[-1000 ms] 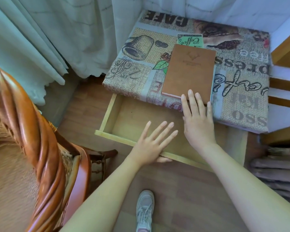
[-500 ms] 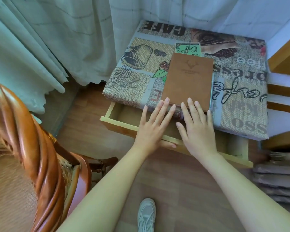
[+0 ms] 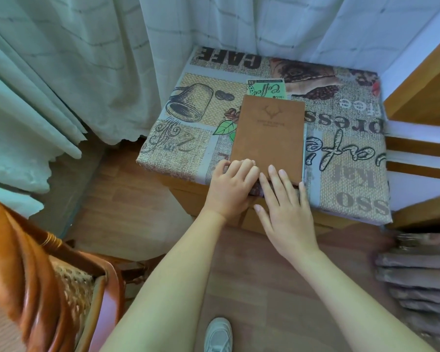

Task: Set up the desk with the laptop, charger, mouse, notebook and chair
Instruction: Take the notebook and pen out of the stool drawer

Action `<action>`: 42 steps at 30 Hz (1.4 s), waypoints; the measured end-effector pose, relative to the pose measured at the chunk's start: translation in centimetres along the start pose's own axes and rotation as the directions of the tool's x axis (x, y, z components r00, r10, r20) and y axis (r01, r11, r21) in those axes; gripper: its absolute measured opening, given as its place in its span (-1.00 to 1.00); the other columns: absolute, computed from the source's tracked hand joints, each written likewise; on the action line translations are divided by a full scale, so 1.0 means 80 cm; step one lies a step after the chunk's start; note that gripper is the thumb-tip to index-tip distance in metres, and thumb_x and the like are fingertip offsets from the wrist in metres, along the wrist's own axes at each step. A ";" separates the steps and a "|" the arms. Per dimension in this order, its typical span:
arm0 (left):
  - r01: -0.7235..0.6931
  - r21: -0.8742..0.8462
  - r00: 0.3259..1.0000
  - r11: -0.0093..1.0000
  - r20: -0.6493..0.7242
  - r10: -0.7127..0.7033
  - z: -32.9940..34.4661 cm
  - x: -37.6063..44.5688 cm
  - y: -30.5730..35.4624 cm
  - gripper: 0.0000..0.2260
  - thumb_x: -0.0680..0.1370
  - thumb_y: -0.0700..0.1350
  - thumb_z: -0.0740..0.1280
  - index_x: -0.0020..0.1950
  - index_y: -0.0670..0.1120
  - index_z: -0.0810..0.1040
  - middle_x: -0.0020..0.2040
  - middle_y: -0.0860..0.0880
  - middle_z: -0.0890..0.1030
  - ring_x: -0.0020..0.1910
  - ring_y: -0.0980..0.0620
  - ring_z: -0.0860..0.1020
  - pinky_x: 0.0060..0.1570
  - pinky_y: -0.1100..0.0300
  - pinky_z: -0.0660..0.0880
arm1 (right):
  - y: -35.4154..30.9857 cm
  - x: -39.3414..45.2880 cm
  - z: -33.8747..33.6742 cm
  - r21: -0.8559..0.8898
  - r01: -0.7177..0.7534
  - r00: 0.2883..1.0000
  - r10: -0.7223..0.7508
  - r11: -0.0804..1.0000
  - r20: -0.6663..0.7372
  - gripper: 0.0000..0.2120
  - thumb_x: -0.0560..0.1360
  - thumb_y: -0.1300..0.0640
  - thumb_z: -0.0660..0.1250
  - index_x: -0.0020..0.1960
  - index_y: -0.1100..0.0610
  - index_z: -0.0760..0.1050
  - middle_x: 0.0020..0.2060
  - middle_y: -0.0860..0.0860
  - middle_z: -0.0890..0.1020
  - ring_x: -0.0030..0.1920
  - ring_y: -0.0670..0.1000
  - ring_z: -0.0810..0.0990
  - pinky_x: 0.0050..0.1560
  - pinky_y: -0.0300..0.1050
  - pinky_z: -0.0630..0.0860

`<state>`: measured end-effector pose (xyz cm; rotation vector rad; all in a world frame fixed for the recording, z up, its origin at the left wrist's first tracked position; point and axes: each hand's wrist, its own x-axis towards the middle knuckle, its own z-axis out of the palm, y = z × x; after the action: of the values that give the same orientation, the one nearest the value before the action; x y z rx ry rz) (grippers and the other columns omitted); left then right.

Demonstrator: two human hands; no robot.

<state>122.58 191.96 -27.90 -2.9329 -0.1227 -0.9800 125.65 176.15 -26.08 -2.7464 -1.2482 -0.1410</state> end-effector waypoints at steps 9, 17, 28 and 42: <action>-0.066 -0.066 0.992 0.996 0.100 0.073 -0.029 0.028 -0.016 -0.54 0.39 0.29 0.26 -0.11 -0.12 0.51 -0.13 -0.08 0.52 -0.13 -0.10 0.41 -0.04 -0.02 0.33 | 0.006 0.023 -0.031 0.504 -0.170 0.941 0.292 0.847 -0.173 -0.62 0.54 0.00 0.18 0.32 0.10 0.41 0.31 0.04 0.46 0.32 0.04 0.39 0.33 0.05 0.31; 0.833 -0.258 0.532 0.489 0.615 -0.582 -0.034 0.118 -0.028 -0.26 0.42 0.15 0.44 0.50 -0.03 0.22 0.38 0.00 0.43 0.35 -0.02 0.38 0.31 -0.01 0.35 | 0.076 0.120 -0.062 0.672 -0.667 0.638 0.713 0.321 0.292 -0.59 0.43 0.23 0.37 0.25 0.06 0.43 -0.03 -0.02 0.61 -0.09 0.03 0.57 -0.09 -0.10 0.47; 0.915 -0.362 0.229 -0.177 0.829 -0.511 -0.019 0.155 -0.059 -0.31 0.32 -0.42 0.51 0.41 -0.17 0.39 0.24 -0.05 0.56 0.17 -0.01 0.55 0.23 -0.03 0.50 | 0.100 0.153 -0.070 0.632 -0.769 0.526 0.657 0.096 0.540 -0.60 0.27 0.33 0.49 0.10 0.21 0.55 -0.10 0.02 0.65 -0.07 0.04 0.63 0.10 0.04 0.56; 0.859 -0.382 0.262 -0.341 0.900 -0.347 -0.037 0.144 -0.063 -0.43 0.42 -0.41 0.44 0.29 0.02 0.36 0.05 -0.11 0.69 -0.02 -0.11 0.67 -0.13 -0.04 0.62 | 0.099 0.157 -0.067 0.683 -0.731 0.550 0.591 -0.001 0.590 -0.93 0.40 0.13 0.45 -0.12 0.05 0.60 -0.13 0.01 0.67 -0.09 0.07 0.64 0.06 0.15 0.57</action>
<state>129.55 197.48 -18.49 -3.9840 -2.6656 0.0021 139.69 179.49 -19.64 -1.9279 0.2578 0.6576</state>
